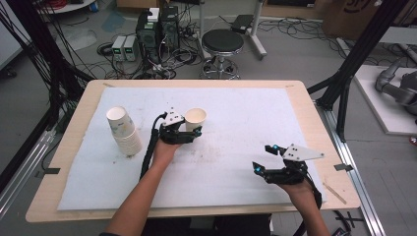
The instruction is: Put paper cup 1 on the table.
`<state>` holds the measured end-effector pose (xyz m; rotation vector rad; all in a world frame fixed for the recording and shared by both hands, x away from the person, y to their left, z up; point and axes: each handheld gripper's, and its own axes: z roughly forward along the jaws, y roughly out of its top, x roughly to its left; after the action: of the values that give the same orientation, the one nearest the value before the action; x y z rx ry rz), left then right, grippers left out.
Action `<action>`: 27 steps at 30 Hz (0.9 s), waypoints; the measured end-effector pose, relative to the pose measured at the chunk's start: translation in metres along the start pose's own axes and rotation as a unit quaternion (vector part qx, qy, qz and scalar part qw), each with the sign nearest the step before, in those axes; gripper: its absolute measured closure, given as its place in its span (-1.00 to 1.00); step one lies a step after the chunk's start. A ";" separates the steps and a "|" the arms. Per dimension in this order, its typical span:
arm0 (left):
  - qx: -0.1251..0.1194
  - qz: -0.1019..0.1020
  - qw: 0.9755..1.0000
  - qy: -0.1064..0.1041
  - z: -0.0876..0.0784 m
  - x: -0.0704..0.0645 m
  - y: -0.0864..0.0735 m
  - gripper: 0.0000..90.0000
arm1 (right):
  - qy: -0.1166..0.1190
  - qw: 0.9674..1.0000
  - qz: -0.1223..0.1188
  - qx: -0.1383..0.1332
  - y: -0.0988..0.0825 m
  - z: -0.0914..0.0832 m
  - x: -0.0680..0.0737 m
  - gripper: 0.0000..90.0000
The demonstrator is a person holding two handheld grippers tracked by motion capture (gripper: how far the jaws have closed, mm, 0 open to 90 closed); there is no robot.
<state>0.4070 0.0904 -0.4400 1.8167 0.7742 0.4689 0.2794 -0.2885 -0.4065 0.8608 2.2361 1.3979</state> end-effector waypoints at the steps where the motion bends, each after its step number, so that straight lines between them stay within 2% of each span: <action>1: 0.005 -0.003 1.000 0.003 0.001 0.001 -0.001 -0.28 | 0.000 1.000 0.001 0.000 0.000 0.000 0.000 -0.50; 9: 0.044 -0.013 0.999 0.021 0.005 0.004 -0.007 -0.30 | 0.001 1.000 -0.003 0.001 0.000 0.000 0.000 -0.50; 14: 0.046 -0.021 0.998 0.027 0.002 0.002 -0.009 -0.31 | 0.002 1.000 -0.001 0.001 0.000 0.000 0.000 -0.50; 20: 0.060 -0.032 0.997 0.023 -0.001 0.002 -0.013 -0.35 | 0.005 1.000 -0.003 0.004 0.001 0.001 0.002 -0.50; 23: 0.060 -0.047 0.997 0.014 -0.003 0.002 -0.013 -0.46 | 0.006 1.000 -0.003 0.004 0.001 0.000 0.002 -0.50; 25: 0.059 -0.057 0.997 0.017 -0.007 0.001 -0.011 -0.58 | 0.006 1.000 -0.003 0.005 0.001 0.000 0.002 -0.50; 27: 0.055 -0.056 0.997 0.013 -0.014 0.000 -0.009 -0.60 | 0.005 1.000 -0.003 0.004 0.000 -0.001 0.002 -0.50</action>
<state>0.3958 0.1020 -0.4436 1.8605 0.9304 0.3826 0.2779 -0.2878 -0.4058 0.8518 2.2505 1.3949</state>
